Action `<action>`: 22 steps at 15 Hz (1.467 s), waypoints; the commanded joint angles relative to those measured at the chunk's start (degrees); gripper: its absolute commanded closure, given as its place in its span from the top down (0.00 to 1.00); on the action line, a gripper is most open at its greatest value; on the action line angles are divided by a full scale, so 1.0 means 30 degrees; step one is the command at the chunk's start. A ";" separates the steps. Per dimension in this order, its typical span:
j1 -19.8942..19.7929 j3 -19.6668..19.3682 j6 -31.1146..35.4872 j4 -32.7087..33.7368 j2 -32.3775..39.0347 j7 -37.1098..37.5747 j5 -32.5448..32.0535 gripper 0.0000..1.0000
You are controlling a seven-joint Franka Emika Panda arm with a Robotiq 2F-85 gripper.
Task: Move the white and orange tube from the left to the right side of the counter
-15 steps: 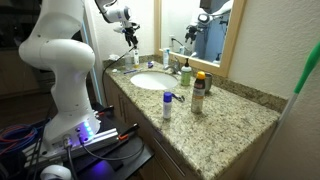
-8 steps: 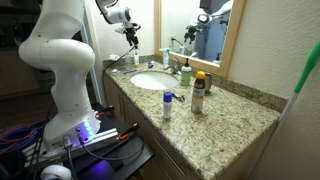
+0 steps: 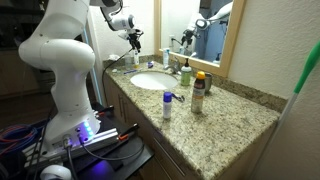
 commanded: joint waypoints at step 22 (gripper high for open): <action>0.0314 -0.0872 -0.1809 -0.0547 -0.3197 -0.0374 0.0745 0.01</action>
